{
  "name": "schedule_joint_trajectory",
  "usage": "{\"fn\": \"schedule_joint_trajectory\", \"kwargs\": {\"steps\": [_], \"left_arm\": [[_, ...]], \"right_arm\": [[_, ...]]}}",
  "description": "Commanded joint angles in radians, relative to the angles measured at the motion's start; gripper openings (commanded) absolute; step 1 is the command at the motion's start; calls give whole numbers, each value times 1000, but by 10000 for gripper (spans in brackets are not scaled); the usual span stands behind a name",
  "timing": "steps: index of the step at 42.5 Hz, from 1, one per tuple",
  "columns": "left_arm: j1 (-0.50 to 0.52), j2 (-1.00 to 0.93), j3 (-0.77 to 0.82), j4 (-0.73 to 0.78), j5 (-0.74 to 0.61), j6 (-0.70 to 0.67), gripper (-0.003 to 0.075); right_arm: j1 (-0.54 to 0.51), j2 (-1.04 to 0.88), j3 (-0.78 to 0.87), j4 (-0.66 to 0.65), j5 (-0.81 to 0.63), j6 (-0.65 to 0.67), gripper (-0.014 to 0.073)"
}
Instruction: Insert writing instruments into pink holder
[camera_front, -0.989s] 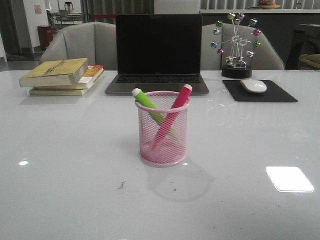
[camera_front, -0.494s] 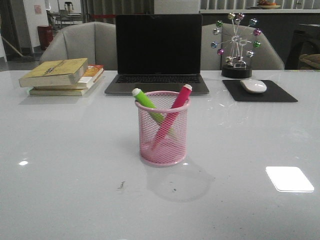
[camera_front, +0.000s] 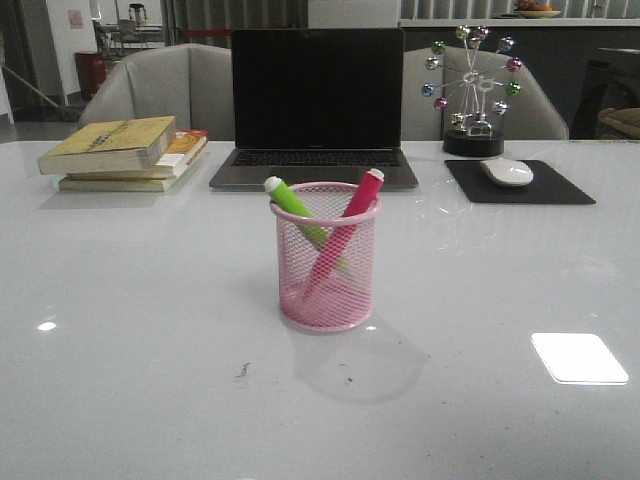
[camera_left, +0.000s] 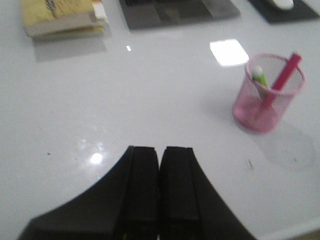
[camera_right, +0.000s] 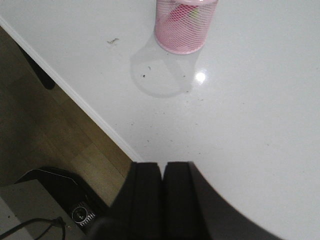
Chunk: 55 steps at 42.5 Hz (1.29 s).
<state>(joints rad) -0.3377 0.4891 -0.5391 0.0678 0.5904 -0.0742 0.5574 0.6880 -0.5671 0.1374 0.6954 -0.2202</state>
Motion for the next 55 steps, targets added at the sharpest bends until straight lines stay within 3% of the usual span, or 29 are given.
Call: {"fn": "schedule_joint_trajectory", "kwargs": {"steps": [1, 10, 17, 30, 41, 55], "left_arm": [[91, -107, 50, -59, -174, 62, 100], [274, -383, 251, -68, -270, 74, 100], [342, -517, 357, -74, -311, 74, 100], [343, -513, 550, -101, -618, 74, 100], [286, -513, 548, -99, -667, 80, 100], [286, -513, 548, -99, -687, 74, 99]], "right_arm": [[-8, -4, -29, -1, -56, -8, 57], [-8, -4, -29, -1, -56, -8, 57], [-8, -4, -29, -1, -56, -8, 57], [-8, -4, -29, -1, -52, -8, 57], [-8, -4, -29, -1, -53, -8, 57], [-8, -4, -29, -1, -53, -8, 57]]}}
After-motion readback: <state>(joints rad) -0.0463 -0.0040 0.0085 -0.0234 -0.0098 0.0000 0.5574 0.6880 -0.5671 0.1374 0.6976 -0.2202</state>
